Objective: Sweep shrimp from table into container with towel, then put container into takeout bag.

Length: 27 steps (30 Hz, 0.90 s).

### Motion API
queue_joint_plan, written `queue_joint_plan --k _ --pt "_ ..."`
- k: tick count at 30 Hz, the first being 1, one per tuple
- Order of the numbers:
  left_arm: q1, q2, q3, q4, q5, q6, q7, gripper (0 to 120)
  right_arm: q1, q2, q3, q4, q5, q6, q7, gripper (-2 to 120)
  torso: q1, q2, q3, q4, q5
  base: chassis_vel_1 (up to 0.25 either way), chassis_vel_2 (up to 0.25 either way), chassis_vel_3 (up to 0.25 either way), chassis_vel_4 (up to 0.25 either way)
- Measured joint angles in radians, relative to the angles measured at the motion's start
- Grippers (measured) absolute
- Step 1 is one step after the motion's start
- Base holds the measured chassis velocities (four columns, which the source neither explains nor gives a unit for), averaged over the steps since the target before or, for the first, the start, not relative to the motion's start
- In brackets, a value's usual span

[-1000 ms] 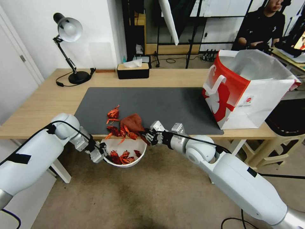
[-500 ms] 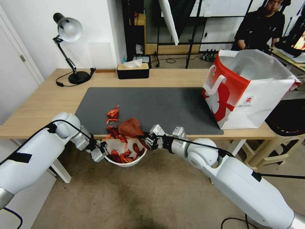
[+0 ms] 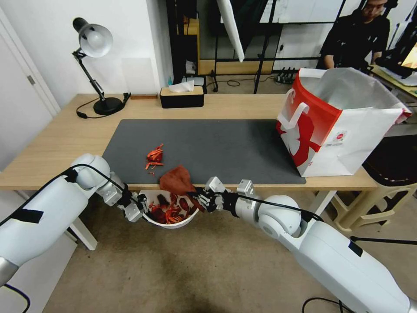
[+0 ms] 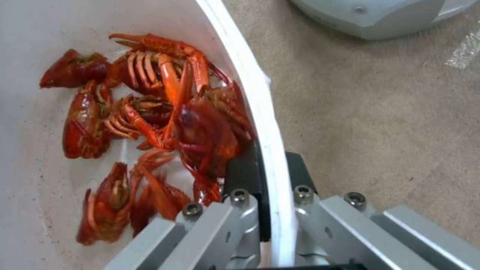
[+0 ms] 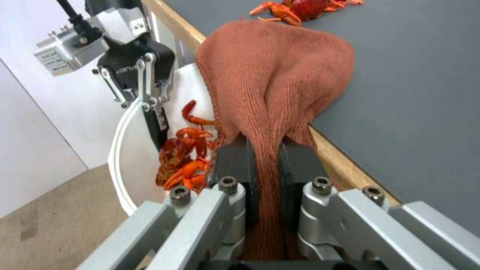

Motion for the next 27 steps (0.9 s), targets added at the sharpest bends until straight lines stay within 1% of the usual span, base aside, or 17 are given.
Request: queue_joint_plan --k 5,7,9,11,13,16,17,20,21,24,25,27 --pt "0.008 0.000 -0.006 -0.001 0.001 -0.001 0.000 0 0.003 0.006 0.019 0.003 0.012 0.004 0.001 7 0.000 0.000 0.000 -0.0001 -0.0001 0.000 0.000 0.000 0.000" --pt "0.018 0.002 -0.014 -0.005 0.003 -0.002 0.000 0 0.026 0.020 0.040 0.003 0.053 0.010 0.011 7 0.000 0.000 0.000 0.0000 -0.0001 0.000 0.000 0.000 0.000" --pt "0.021 0.003 -0.016 -0.007 0.003 -0.002 0.000 0 0.035 0.024 0.045 0.002 0.069 0.013 0.014 7 0.000 0.000 0.000 0.0000 -0.0001 0.000 0.000 0.000 0.000" --pt "0.032 0.008 -0.025 -0.011 0.005 -0.003 0.000 0 0.060 0.040 0.062 -0.009 0.116 0.031 0.029 7 0.000 0.000 0.000 0.0002 -0.0001 0.000 0.000 0.000 0.000" --pt "0.035 0.010 -0.027 -0.013 0.005 -0.004 0.000 0 0.066 0.045 0.066 -0.012 0.131 0.037 0.036 7 0.000 0.000 0.000 0.0002 -0.0002 0.000 0.000 0.000 0.000" --pt "0.048 0.014 -0.043 -0.020 0.007 -0.005 0.000 0 0.092 0.076 0.078 -0.038 0.257 0.075 0.098 7 0.000 0.000 0.000 0.0001 -0.0001 0.000 0.000 0.000 0.000" --pt "0.048 0.014 -0.043 -0.020 0.007 -0.005 0.000 0 0.092 0.076 0.078 -0.038 0.257 0.075 0.098 7 0.000 0.000 0.000 0.0001 -0.0001 0.000 0.000 0.000 0.000" --pt "0.060 0.016 -0.057 -0.021 0.010 -0.007 0.000 0 0.117 0.111 0.083 -0.068 0.418 0.097 0.187 7 0.000 0.000 0.000 0.0000 -0.0001 0.000 0.000 0.000 0.000" --pt "0.060 0.016 -0.057 -0.021 0.010 -0.007 0.000 0 0.117 0.111 0.083 -0.068 0.418 0.097 0.187 7 0.000 0.000 0.000 0.0000 -0.0001 0.000 0.000 0.000 0.000" --pt "0.075 0.009 -0.066 -0.019 0.017 -0.010 -0.001 0 0.150 0.136 0.086 -0.115 0.545 0.117 0.260 7 0.000 0.000 0.000 0.0001 -0.0002 0.000 0.000 0.000 0.000" --pt "0.075 0.009 -0.066 -0.019 0.017 -0.010 -0.001 0 0.150 0.136 0.086 -0.115 0.545 0.117 0.260 7 0.000 0.000 0.000 0.0001 -0.0002 0.000 0.000 0.000 0.000" --pt "0.079 0.002 -0.069 -0.016 0.019 -0.010 -0.002 0 0.172 0.150 0.090 -0.147 0.595 0.129 0.307 7 0.000 0.000 0.000 0.0001 -0.0001 0.000 0.000 0.000 0.000"
